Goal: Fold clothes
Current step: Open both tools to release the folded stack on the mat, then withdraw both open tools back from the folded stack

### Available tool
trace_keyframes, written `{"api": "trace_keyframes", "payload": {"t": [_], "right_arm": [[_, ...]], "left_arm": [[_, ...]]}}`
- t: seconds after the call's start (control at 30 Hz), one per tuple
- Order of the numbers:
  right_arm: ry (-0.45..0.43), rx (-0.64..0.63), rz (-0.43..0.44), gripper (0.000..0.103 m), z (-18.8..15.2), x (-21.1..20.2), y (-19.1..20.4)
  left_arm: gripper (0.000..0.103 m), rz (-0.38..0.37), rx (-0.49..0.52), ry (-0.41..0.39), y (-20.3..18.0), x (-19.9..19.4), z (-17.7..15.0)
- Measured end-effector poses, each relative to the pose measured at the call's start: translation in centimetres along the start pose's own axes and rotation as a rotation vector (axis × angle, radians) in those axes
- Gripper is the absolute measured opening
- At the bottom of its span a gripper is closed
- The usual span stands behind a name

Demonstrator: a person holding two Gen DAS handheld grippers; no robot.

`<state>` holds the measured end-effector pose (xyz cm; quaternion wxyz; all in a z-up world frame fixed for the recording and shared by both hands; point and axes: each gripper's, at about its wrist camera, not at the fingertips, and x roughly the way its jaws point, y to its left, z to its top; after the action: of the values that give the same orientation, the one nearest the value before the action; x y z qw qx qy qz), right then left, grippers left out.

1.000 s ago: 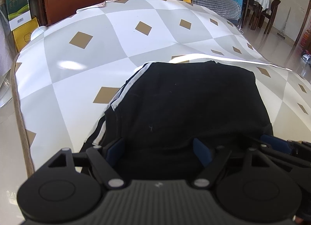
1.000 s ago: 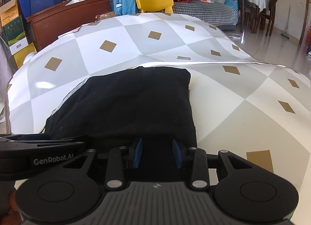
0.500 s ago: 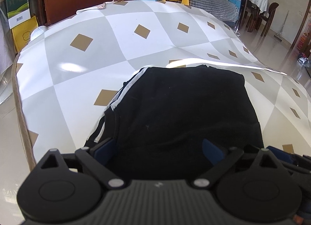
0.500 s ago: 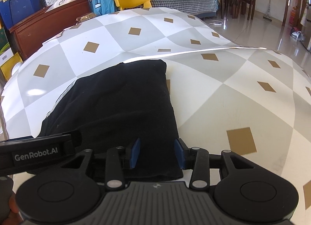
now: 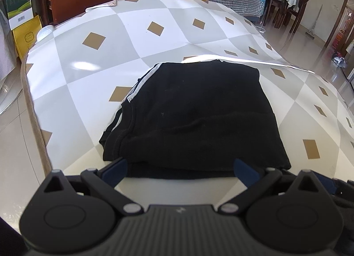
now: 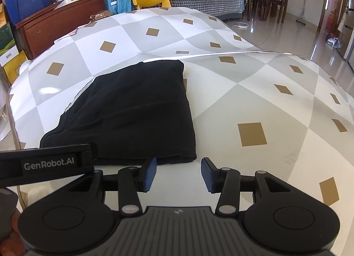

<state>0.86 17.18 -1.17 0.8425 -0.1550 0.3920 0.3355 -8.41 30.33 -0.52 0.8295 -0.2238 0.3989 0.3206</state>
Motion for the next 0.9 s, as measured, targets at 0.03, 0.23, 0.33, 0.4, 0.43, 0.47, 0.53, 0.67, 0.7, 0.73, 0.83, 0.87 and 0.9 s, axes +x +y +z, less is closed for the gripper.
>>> {"api": "trace_keyframes", "payload": {"t": [0.03,0.23,0.33,0.4,0.43,0.47,0.53,0.67,0.7,0.73,0.83,0.87,0.9], "right_arm": [[0.005,-0.003,-0.004,0.044,0.0,-0.3,0.1],[0.027,0.009,-0.029,0.044,-0.5,-1.6,-0.2],[0.045,0.031,-0.044,0.044,-0.8,-2.0,-0.7],[0.058,0.054,-0.054,0.044,-0.9,-2.3,-1.2],[0.062,0.064,-0.055,0.044,-0.9,-2.5,-1.3],[0.065,0.072,-0.055,0.044,-0.9,-2.7,-1.4],[0.071,0.089,-0.055,0.044,-0.8,-3.0,-1.6],[0.070,0.092,-0.049,0.045,-0.6,-4.0,-1.5],[0.067,0.083,-0.047,0.045,-0.6,-4.2,-1.3],[0.065,0.075,-0.046,0.045,-0.6,-4.4,-1.1],[0.061,0.050,-0.046,0.045,-0.5,-4.9,-0.6],[0.059,0.045,-0.046,0.045,-0.5,-5.1,-0.5],[0.057,0.041,-0.046,0.045,-0.5,-5.2,-0.4]], "left_arm": [[0.103,0.003,0.002,-0.002,0.0,-0.3,-0.1],[0.103,0.018,0.017,-0.005,-0.2,-1.6,-0.8],[0.103,0.022,0.020,0.000,-0.2,-2.2,-1.2],[0.103,0.020,0.018,0.004,-0.2,-2.5,-1.4],[0.103,0.020,0.015,0.008,-0.1,-2.7,-1.5],[0.103,0.023,0.012,0.009,0.0,-2.8,-1.6],[0.103,0.023,0.006,0.009,0.0,-3.2,-1.7],[0.103,0.019,-0.002,0.012,0.2,-3.8,-2.0],[0.103,0.020,-0.004,0.014,0.2,-3.9,-2.1],[0.103,0.021,-0.005,0.016,0.3,-4.1,-2.2],[0.103,0.018,-0.017,0.022,0.4,-4.4,-2.4],[0.103,0.021,-0.017,0.020,0.5,-4.5,-2.5],[0.103,0.025,-0.014,0.018,0.5,-4.7,-2.5]]}}
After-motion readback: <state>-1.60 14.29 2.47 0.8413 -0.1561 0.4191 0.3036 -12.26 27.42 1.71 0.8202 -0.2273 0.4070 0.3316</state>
